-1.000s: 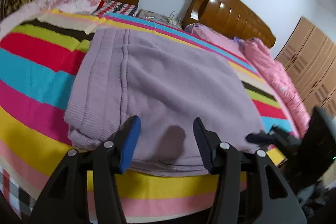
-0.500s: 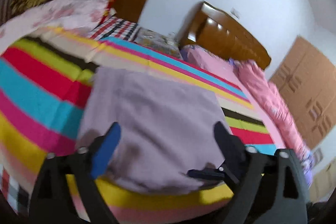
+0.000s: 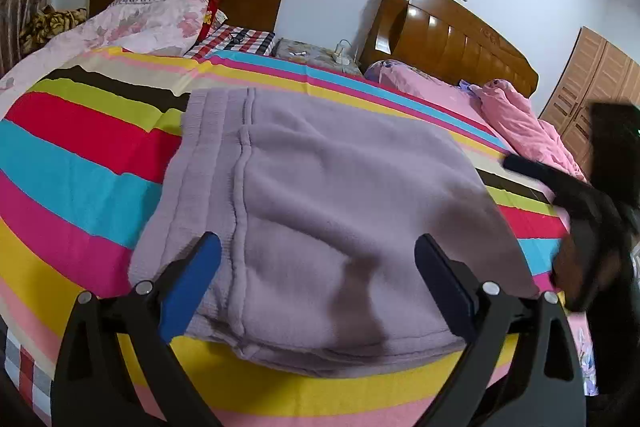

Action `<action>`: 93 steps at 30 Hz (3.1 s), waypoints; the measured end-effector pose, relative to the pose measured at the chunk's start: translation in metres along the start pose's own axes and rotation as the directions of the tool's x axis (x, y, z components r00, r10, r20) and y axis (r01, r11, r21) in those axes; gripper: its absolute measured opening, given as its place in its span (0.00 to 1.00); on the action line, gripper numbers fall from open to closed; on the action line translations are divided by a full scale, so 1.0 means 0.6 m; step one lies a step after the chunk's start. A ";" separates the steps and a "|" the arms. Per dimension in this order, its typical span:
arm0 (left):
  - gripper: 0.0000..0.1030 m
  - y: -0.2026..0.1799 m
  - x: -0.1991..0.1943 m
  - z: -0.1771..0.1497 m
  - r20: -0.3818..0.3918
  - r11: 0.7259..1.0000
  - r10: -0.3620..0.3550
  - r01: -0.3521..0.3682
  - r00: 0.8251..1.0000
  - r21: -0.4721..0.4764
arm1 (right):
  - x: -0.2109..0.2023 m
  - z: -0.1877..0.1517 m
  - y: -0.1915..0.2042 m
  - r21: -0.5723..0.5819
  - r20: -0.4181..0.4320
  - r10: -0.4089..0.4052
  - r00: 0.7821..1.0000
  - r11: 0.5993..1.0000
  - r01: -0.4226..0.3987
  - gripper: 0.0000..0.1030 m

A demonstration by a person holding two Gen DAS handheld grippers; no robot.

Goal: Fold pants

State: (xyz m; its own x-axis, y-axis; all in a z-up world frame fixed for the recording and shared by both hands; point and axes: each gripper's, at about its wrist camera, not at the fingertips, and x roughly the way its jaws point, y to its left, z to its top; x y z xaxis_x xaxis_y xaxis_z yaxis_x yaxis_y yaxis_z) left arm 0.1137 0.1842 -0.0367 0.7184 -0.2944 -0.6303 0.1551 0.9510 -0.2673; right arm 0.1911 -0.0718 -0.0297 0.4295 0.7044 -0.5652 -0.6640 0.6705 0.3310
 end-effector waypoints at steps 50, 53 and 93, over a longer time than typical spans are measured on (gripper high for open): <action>0.94 -0.044 0.003 -0.040 -0.003 0.964 0.155 -0.151 0.988 0.217 | 0.311 0.203 0.102 0.040 -0.278 -0.013 0.961 0.999 0.025 0.96; 0.94 -0.045 0.002 -0.041 -0.002 0.965 0.152 -0.148 0.988 0.216 | 0.265 0.197 0.077 0.127 -0.254 0.068 0.965 0.991 -0.037 0.96; 0.99 -0.069 0.018 -0.047 0.027 0.939 0.247 -0.246 0.969 0.240 | -0.099 -0.206 0.077 0.030 -0.074 -0.442 0.894 0.895 0.445 0.96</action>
State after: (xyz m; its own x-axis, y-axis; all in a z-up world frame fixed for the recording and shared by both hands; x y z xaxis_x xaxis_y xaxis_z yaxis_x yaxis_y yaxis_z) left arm 0.0960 0.1392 -0.0528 0.7525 -0.0475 -0.6569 0.1312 0.9882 0.0788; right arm 0.0593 -0.1115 -0.0739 0.6325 0.3158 -0.7073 -0.3846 0.9206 0.0671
